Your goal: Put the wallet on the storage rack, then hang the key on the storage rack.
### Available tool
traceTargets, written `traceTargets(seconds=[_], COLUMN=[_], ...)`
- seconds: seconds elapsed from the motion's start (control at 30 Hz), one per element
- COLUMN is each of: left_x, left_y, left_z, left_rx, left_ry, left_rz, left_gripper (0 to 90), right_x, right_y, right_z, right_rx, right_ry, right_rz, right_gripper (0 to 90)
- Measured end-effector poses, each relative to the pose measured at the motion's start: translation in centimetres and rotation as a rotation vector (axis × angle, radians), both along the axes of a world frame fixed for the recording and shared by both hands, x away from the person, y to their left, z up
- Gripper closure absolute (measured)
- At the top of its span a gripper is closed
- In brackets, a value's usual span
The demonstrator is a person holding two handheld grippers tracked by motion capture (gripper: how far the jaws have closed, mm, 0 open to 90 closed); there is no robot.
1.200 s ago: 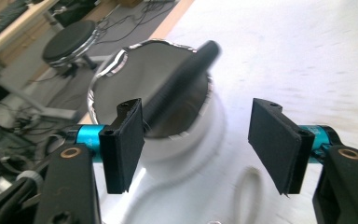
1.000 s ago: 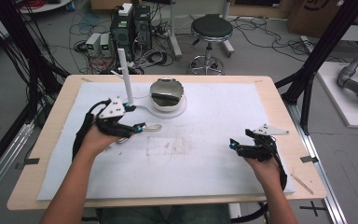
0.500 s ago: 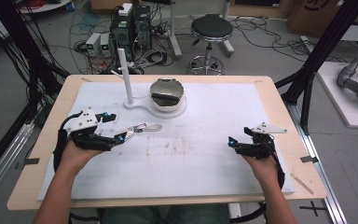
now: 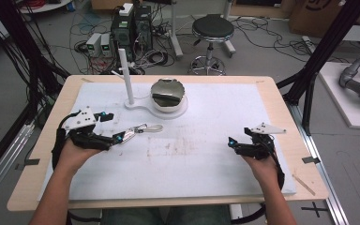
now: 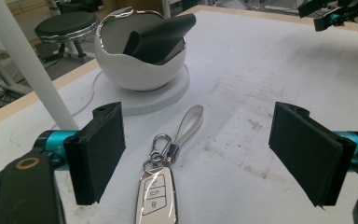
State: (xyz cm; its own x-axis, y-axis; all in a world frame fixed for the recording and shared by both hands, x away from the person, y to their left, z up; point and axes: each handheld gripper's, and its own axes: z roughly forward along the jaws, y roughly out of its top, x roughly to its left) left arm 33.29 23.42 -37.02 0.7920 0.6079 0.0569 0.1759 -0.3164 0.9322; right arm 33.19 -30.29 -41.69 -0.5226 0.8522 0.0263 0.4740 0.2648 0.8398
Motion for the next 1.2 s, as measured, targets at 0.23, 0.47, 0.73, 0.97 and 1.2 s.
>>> traceTargets(seconds=[0.23, 0.47, 0.73, 0.97, 1.2], left_x=[0.0, 0.1, 1.2, 2.7, 5.5], left_y=[-0.2, -0.4, -1.5, -3.0, -4.6], left_z=[-0.2, -0.4, -1.5, -2.3, -4.9], left_rx=[0.002, 0.006, 0.045, 0.085, 0.175], left_ry=[0.0, 0.001, 0.017, 0.015, 0.116], left_rz=[0.007, 0.014, 0.001, -0.027, -0.041], left_gripper=[18.4, 18.3, 18.4, 19.8, 35.8], right_x=[0.0, 0.0, 0.0, -0.3, -0.5], right_y=[-0.2, -0.2, -0.3, -0.3, -0.5], right_z=[-0.1, 0.0, 0.2, 0.1, 0.1], right_rx=[0.006, 0.006, 0.008, 0.003, -0.002], right_ry=[0.003, 0.0, -0.005, -0.004, -0.005], right_rz=[0.002, 0.006, -0.002, 0.007, 0.008], right_gripper=[20.1, 20.1, 20.1, 20.1, 20.1])
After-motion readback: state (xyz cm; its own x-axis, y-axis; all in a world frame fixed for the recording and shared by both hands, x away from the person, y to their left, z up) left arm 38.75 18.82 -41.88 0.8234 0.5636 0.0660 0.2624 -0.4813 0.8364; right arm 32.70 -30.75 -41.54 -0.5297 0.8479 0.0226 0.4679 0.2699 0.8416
